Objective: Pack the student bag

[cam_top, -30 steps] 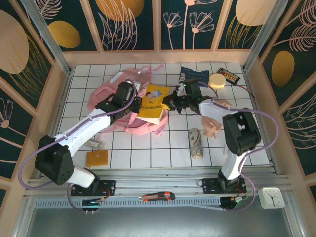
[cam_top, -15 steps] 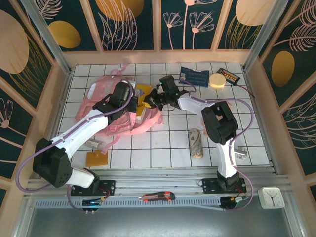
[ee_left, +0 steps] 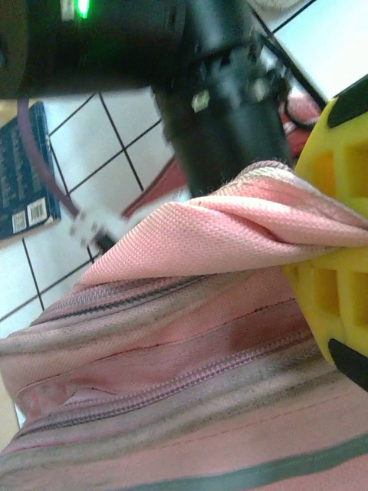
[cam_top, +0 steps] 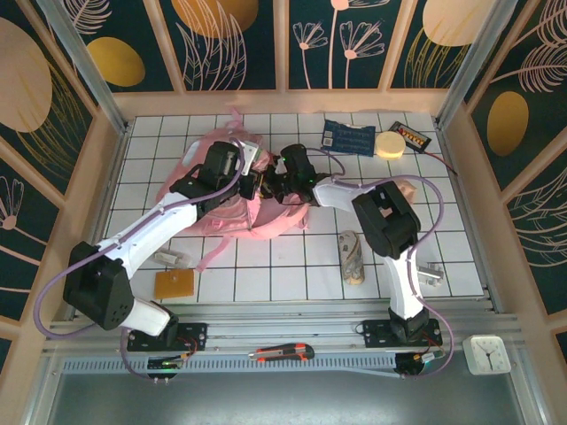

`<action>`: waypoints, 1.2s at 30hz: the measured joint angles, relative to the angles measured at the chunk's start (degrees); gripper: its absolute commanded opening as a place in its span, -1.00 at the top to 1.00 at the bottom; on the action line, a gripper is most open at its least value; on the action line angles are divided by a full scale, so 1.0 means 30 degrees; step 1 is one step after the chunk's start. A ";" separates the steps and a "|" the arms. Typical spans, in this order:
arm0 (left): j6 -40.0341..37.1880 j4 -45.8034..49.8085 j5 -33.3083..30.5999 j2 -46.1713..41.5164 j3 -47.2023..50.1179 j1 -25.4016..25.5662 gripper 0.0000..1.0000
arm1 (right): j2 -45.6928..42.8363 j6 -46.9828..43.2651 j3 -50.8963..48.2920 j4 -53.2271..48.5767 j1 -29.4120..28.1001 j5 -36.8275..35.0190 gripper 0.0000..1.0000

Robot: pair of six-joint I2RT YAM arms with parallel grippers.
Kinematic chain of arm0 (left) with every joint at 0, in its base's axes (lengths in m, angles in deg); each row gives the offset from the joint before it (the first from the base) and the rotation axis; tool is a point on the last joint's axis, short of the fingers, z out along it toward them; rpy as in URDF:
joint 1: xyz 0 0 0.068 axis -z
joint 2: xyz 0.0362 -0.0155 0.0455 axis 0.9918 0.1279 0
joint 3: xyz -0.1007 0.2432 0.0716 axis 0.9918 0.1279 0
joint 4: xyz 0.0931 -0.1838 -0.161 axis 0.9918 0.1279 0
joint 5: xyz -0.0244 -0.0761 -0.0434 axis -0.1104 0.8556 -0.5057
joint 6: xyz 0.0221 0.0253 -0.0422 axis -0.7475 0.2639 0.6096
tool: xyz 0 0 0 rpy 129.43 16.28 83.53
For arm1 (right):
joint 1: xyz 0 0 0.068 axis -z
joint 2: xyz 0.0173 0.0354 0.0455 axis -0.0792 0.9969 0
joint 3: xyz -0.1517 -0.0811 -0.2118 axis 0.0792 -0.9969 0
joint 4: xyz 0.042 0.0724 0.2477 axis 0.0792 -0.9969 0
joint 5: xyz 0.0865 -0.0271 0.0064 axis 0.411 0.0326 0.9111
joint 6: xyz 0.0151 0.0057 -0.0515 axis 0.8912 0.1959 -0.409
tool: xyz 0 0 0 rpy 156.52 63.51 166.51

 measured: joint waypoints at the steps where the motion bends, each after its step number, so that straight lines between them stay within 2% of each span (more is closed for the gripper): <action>1: -0.0080 -0.0087 0.0029 0.0000 0.0095 -0.0044 1.00 | 0.0372 0.0189 0.0284 0.0481 0.0029 0.0175 0.26; 3: -0.0211 -0.0204 -0.0117 -0.0007 0.0321 -0.0080 1.00 | 0.0568 0.0277 0.0335 0.0794 0.0073 0.0364 -0.04; 6: -0.0284 -0.0102 -0.1056 0.0015 0.0583 0.0022 1.00 | -0.0007 -0.0729 -0.0087 -0.0452 0.0138 -0.0080 -0.27; 13: -0.0262 -0.0131 -0.3031 0.0393 0.1246 0.0342 1.00 | -0.5778 -0.4415 -0.2404 -0.5756 0.1093 -0.1989 -0.30; 17: -0.0182 -0.0270 -0.3373 0.1246 0.1326 0.0401 1.00 | -0.8976 -0.5814 -0.2455 -0.7468 0.2703 -0.3140 -0.30; 20: -0.0109 -0.0495 -0.3453 0.1785 0.1341 0.0401 1.00 | -0.9923 -0.6732 -0.2382 -0.8816 0.4452 -0.4022 -0.30; 24: -0.0109 -0.0656 -0.3432 0.2142 0.1341 0.0401 1.00 | -0.8757 -0.8174 -0.1479 -1.1067 0.7395 -0.5544 -0.29; 29: -0.0124 -0.0736 -0.3417 0.2244 0.1333 0.0401 1.00 | -0.4080 -1.0892 0.2229 -1.3172 1.0630 -0.7825 -0.28; 32: -0.0124 -0.0758 -0.3417 0.2251 0.1333 0.0408 1.00 | -0.1552 -1.2626 0.4102 -1.3129 1.1438 -0.8313 -0.28; 36: 0.0087 -0.0765 -0.3366 0.2390 0.1311 0.0408 0.97 | 0.0831 -1.4149 0.5909 -1.2794 1.1591 -0.8291 -0.27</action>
